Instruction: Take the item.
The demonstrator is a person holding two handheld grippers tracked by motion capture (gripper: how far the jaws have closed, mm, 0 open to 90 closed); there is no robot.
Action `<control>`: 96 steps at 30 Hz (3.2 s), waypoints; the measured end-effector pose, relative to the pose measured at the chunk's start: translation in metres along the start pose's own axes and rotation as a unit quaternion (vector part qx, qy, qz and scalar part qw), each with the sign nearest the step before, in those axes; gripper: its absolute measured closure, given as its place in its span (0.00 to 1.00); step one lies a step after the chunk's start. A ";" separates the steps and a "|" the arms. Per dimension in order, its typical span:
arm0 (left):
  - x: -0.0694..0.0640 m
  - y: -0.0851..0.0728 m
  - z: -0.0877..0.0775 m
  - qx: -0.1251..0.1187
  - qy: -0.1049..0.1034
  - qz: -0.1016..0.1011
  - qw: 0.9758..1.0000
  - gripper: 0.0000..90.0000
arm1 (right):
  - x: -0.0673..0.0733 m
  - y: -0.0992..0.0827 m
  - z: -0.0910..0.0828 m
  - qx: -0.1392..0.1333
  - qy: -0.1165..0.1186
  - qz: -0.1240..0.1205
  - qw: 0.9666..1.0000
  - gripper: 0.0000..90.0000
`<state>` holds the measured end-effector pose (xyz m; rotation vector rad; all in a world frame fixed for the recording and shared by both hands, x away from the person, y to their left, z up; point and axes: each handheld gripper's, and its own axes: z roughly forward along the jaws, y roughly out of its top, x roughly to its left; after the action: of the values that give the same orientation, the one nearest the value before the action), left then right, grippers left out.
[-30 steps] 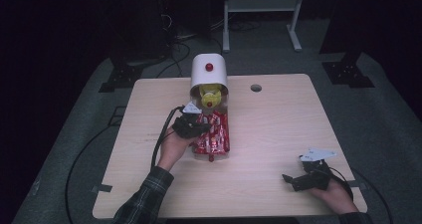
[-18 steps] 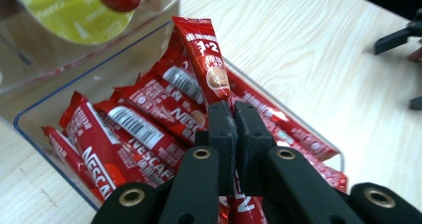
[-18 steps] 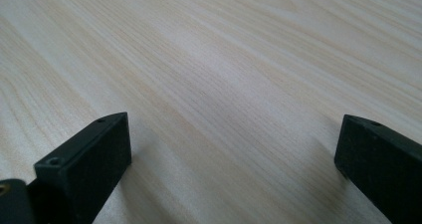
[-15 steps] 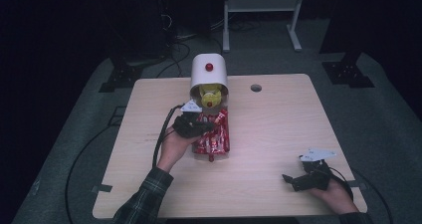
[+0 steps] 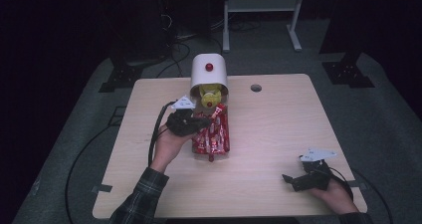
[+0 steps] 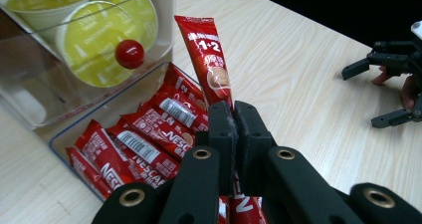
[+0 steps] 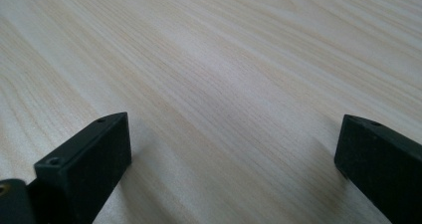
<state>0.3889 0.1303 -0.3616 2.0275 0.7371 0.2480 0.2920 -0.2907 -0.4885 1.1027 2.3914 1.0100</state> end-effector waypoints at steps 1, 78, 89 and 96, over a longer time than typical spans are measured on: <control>0.001 0.000 -0.002 -0.002 0.000 -0.002 1.000 0.97 | 0.000 0.000 0.000 0.000 0.000 0.000 1.000 0.00; 0.096 -0.077 -0.021 0.069 0.078 -0.135 0.985 0.96 | 0.000 0.000 0.000 0.001 0.001 0.000 1.000 0.00; 0.102 -0.089 -0.009 0.096 0.084 -0.144 0.981 0.96 | 0.000 0.000 0.000 0.001 0.001 0.000 1.000 0.00; 0.103 -0.094 -0.002 0.118 0.087 -0.146 0.978 0.96 | 0.000 0.000 0.000 0.001 0.001 -0.001 1.000 0.00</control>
<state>0.4324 0.2288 -0.4498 2.1029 1.2110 0.1746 0.2916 -0.2908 -0.4884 1.1016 2.3942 1.0088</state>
